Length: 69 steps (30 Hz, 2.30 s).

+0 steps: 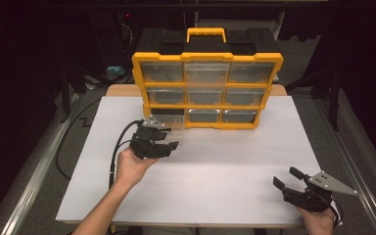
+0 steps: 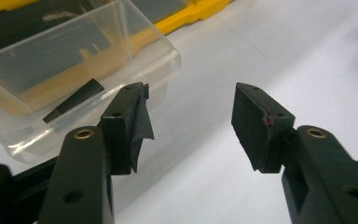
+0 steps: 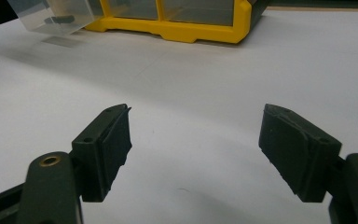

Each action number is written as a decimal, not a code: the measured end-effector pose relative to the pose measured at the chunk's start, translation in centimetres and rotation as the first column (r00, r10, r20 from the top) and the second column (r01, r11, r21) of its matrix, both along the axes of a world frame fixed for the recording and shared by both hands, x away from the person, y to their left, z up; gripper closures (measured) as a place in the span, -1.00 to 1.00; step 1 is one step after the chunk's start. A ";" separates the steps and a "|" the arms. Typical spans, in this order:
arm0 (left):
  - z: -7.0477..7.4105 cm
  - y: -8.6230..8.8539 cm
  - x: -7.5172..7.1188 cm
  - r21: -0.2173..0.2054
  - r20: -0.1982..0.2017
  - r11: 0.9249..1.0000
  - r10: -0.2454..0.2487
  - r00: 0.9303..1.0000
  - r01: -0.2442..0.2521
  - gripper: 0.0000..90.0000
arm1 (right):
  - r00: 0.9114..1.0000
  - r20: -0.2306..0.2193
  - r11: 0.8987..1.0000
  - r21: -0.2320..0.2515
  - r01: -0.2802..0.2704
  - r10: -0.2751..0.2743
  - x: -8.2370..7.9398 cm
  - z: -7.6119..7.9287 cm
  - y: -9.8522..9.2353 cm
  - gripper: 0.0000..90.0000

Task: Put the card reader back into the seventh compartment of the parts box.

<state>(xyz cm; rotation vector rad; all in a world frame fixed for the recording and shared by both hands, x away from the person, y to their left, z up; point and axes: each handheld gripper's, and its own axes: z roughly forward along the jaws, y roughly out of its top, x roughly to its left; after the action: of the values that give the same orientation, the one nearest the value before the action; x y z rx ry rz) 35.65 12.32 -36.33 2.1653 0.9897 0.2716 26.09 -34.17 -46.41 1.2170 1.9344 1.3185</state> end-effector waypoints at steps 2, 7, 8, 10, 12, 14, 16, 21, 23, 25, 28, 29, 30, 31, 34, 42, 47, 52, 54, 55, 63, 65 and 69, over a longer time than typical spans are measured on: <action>-0.3 0.0 -0.2 -0.001 -0.001 1.000 -0.001 1.000 0.001 0.01 | 1.000 0.001 1.000 -0.001 0.000 0.000 0.0 0.0 0.0 -0.44; -0.8 -0.1 -0.8 -0.001 -0.001 1.000 -0.007 1.000 0.007 0.00 | 1.000 0.004 1.000 -0.009 -0.005 0.005 0.0 0.0 0.1 -0.44; -0.9 -0.1 -0.9 0.004 -0.001 1.000 -0.010 1.000 0.010 0.00 | 1.000 0.005 1.000 -0.010 -0.005 0.005 0.0 0.0 0.1 -0.44; -1.2 -0.1 -1.1 0.006 0.005 1.000 -0.009 1.000 0.009 -0.01 | 1.000 0.004 1.000 -0.009 -0.005 0.005 0.0 0.0 0.1 -0.44; -1.6 0.0 -1.3 0.008 0.002 1.000 -0.006 1.000 0.006 -0.01 | 1.000 0.004 1.000 -0.010 -0.005 0.005 0.0 0.0 0.1 -0.44; -2.0 0.1 -1.5 0.007 -0.004 1.000 -0.007 1.000 0.007 -0.02 | 1.000 0.004 1.000 -0.013 -0.006 0.006 0.0 0.0 0.1 -0.44; -2.4 0.2 -1.7 0.010 -0.009 1.000 -0.005 1.000 0.005 -0.02 | 1.000 0.003 1.000 -0.014 -0.005 0.005 0.0 0.0 0.1 -0.43; -3.3 0.6 -2.1 0.007 -0.017 1.000 0.001 1.000 -0.001 -0.03 | 1.000 0.002 1.000 -0.016 -0.004 0.004 0.0 0.0 0.1 -0.43; -3.6 0.8 -2.2 0.007 -0.024 1.000 0.001 1.000 -0.001 -0.03 | 1.000 0.001 1.000 -0.017 -0.004 0.004 0.0 0.0 0.1 -0.43; -3.9 0.9 -2.4 0.004 -0.025 1.000 0.006 1.000 -0.006 -0.03 | 1.000 0.000 1.000 -0.018 -0.005 0.005 0.0 0.0 0.2 -0.43; -4.2 1.1 -2.6 0.003 -0.027 1.000 0.009 1.000 -0.009 -0.03 | 1.000 0.001 1.000 -0.019 -0.006 0.006 0.0 0.0 0.2 -0.43; -4.3 1.3 -2.6 0.000 -0.028 1.000 0.012 1.000 -0.012 -0.03 | 1.000 0.001 1.000 -0.020 -0.006 0.006 0.0 0.0 0.2 -0.43; -4.5 1.4 -2.7 -0.002 -0.030 1.000 0.016 0.999 -0.016 -0.03 | 1.000 0.001 1.000 -0.020 -0.006 0.006 0.0 0.0 0.2 -0.43; -4.6 1.5 -2.7 -0.002 -0.035 1.000 0.017 0.999 -0.017 -0.04 | 1.000 0.001 1.000 -0.020 -0.005 0.005 0.0 0.0 0.2 -0.43; -5.0 2.0 -2.9 -0.009 -0.042 1.000 0.027 0.999 -0.027 -0.04 | 1.000 -0.001 1.000 -0.023 -0.008 0.008 0.0 0.0 0.2 -0.43; -6.0 3.2 -3.5 -0.024 -0.047 0.998 0.055 0.997 -0.056 -0.05 | 1.000 0.001 0.999 -0.032 -0.008 0.008 0.0 0.0 0.3 -0.43; -6.5 4.1 -3.9 -0.035 -0.042 0.997 0.072 0.996 -0.074 -0.07 | 1.000 -0.001 0.999 -0.033 -0.006 0.006 0.0 0.0 0.3 -0.43; -7.2 4.8 -4.3 -0.044 -0.023 0.995 0.092 0.996 -0.093 -0.11 | 1.000 -0.003 0.999 -0.036 -0.006 0.006 0.0 0.0 0.4 -0.43; -7.4 5.1 -4.5 -0.045 -0.017 0.994 0.098 0.995 -0.098 -0.11 | 1.000 -0.002 0.999 -0.037 -0.008 0.008 0.0 0.0 0.4 -0.43; -7.5 5.3 -4.6 -0.049 -0.015 0.993 0.104 0.994 -0.105 -0.12 | 1.000 0.001 0.999 -0.039 -0.007 0.007 0.0 0.0 0.4 -0.43; -8.2 7.1 -5.2 -0.063 0.010 0.988 0.142 0.990 -0.141 -0.15 | 1.000 0.000 0.999 -0.045 -0.009 0.009 0.0 0.0 0.5 -0.43; -8.4 7.6 -5.4 -0.067 0.015 0.986 0.155 0.988 -0.154 -0.16 | 1.000 -0.002 0.999 -0.052 -0.014 0.014 0.0 0.0 0.5 -0.43; -8.6 8.6 -5.8 -0.088 0.030 0.979 0.188 0.982 -0.185 -0.17 | 1.000 0.005 0.998 -0.063 -0.018 0.018 0.0 0.0 0.6 -0.42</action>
<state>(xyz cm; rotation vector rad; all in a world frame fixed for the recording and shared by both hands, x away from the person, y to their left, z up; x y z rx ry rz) 29.85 20.97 -44.98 1.9864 1.1635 0.3525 26.10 -33.55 -46.41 1.1669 1.9723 1.2586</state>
